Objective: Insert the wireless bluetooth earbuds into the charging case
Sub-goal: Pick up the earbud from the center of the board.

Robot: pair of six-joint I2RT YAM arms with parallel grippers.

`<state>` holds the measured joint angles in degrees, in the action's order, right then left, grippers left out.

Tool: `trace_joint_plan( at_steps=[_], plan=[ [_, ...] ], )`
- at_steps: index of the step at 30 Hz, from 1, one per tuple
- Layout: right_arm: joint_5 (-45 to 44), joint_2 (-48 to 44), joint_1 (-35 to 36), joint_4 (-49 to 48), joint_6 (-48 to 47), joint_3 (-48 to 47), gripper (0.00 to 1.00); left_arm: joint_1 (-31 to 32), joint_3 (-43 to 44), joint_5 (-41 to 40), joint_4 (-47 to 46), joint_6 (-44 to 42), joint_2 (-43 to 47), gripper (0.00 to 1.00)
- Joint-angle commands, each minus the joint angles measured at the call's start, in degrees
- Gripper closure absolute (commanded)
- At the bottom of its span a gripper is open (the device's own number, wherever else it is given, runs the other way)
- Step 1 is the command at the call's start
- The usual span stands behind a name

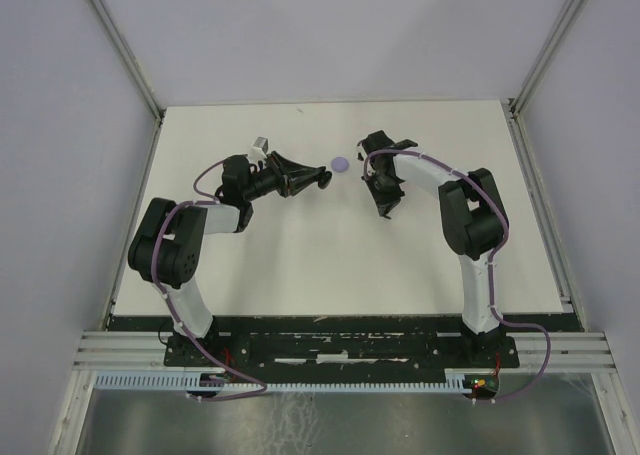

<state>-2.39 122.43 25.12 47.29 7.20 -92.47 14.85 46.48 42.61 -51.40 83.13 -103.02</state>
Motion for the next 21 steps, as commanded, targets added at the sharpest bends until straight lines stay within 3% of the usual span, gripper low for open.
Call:
trace_joint_plan(
  at_steps=[1, 6, 13, 21],
  plan=[
    [-1.0, 2.7, 0.0, -2.5, -0.2, -0.3, 0.79, -0.3, 0.2, 1.0, -3.3, -0.6, 2.3, 0.97],
    [-2.0, 0.6, -0.1, -4.6, 0.3, 0.8, 0.86, -0.4, 0.0, 0.9, -3.2, -0.8, 2.5, 0.97],
    [1.2, -12.3, -1.1, -20.0, 6.6, 7.3, 0.92, -0.1, -0.7, 0.3, -2.4, -1.8, 3.1, 0.97],
    [6.5, -27.6, -2.7, -51.5, 15.6, 24.4, 0.99, 2.1, -0.2, -0.5, -2.7, -1.6, 2.2, 0.97]
  ],
)
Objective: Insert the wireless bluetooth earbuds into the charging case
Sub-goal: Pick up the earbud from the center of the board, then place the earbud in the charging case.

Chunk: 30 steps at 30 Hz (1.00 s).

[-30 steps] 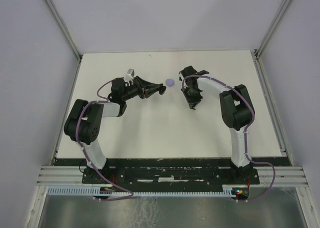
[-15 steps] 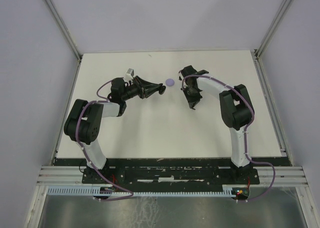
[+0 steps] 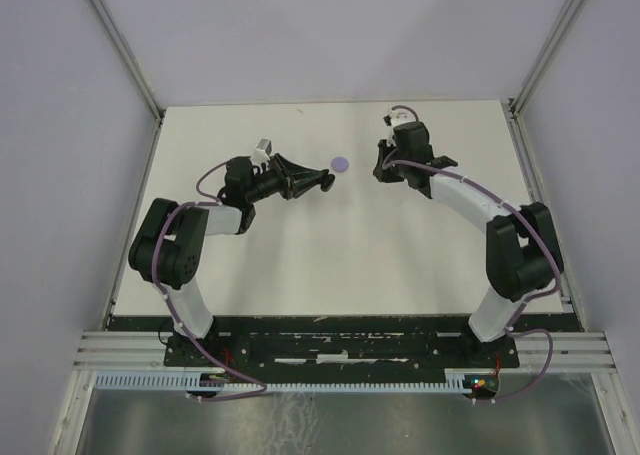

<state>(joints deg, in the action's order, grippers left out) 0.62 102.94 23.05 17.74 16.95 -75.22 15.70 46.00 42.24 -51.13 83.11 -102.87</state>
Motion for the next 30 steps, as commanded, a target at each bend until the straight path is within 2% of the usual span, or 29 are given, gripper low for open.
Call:
trace_joint_plan(
  at_steps=[1, 8, 10, 17, 24, 30],
  plan=[
    [4.0, -9.4, -0.6, -26.0, 6.8, 9.2, 0.99, 1.5, 0.4, -0.2, -3.3, -1.3, 1.8, 0.97],
    [8.7, -14.6, -0.6, -55.1, 14.2, 21.7, 0.99, 3.2, 0.7, -0.8, -6.1, 0.6, 0.0, 0.97],
    [9.8, -14.6, -0.6, -59.8, 16.5, 23.5, 0.99, 3.6, 1.0, -0.8, -6.7, 0.8, -0.4, 0.97],
    [10.3, -15.8, -0.6, -67.6, 22.8, 27.4, 0.99, 4.0, 0.7, -0.9, -14.4, 3.5, -2.2, 0.97],
    [12.6, -17.4, -0.5, -67.0, 26.3, 28.6, 0.99, 4.1, 0.8, -1.7, -23.9, 8.1, -5.5, 0.97],
    [14.0, -17.6, -0.2, -67.8, 27.0, 30.0, 0.99, 4.7, 2.3, -2.4, -22.8, 8.9, -6.5, 0.97]
  ],
)
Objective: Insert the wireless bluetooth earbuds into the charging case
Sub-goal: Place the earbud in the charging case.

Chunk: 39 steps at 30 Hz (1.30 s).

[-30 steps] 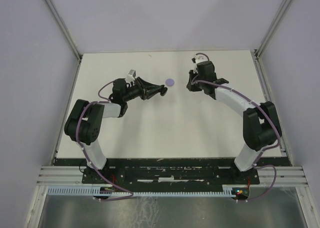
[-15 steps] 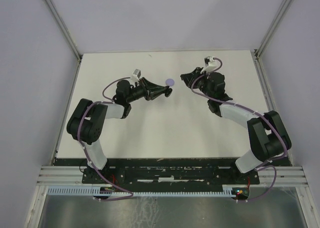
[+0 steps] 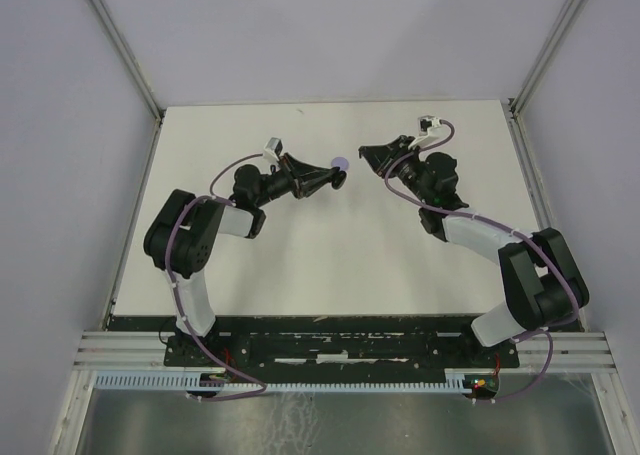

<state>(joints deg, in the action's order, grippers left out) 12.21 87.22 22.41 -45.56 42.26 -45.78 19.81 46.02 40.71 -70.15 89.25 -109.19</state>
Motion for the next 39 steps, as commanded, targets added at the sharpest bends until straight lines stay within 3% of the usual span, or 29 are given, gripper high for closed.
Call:
trace_joint_plan(
  at_steps=[1, 11, 39],
  plan=[
    [2.7, -1.8, 0.5, -4.8, 1.7, 0.9, 0.99, 0.7, 2.5, -0.9, -2.7, 2.7, -0.1, 0.97],
    [3.6, -1.0, 3.1, -7.1, -0.2, 2.3, 0.99, 1.7, 4.9, -2.8, 7.8, 0.1, 1.4, 0.97],
    [1.5, 0.4, 5.1, -7.4, -4.0, 4.5, 0.99, 2.4, 3.6, -1.6, 4.2, 3.0, 2.8, 0.97]
  ],
)
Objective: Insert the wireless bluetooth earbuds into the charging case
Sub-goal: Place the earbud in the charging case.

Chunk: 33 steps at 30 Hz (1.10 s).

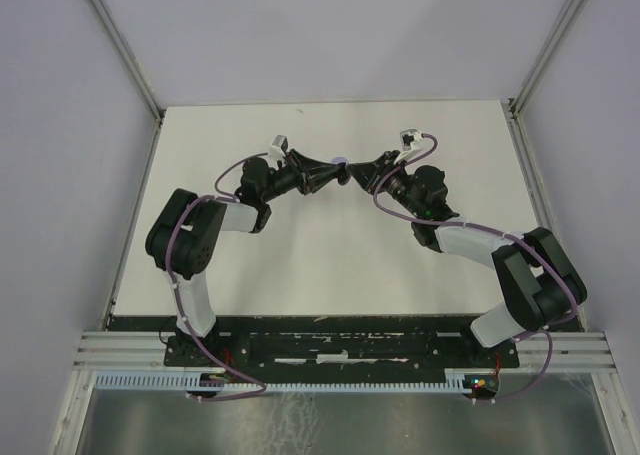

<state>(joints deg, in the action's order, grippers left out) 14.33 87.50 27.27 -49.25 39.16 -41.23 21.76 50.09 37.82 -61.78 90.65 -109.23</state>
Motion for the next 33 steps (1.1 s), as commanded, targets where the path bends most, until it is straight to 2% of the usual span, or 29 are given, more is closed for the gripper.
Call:
trace_joint_plan(
  at_steps=[1, 10, 33],
  plan=[
    [-0.7, 0.1, 0.2, -3.7, -1.0, -0.1, 0.99, 0.5, -0.6, 1.4, -4.1, 1.6, 3.0, 0.97],
    [-1.1, 0.0, 0.2, -3.6, -1.4, -0.1, 0.99, 0.4, -2.3, 2.0, -5.2, 2.0, 3.8, 0.97],
    [-0.5, 0.6, 0.2, -4.0, -1.3, 0.3, 0.99, 0.6, 1.8, 1.5, -4.4, 2.9, 3.8, 0.97]
  ],
)
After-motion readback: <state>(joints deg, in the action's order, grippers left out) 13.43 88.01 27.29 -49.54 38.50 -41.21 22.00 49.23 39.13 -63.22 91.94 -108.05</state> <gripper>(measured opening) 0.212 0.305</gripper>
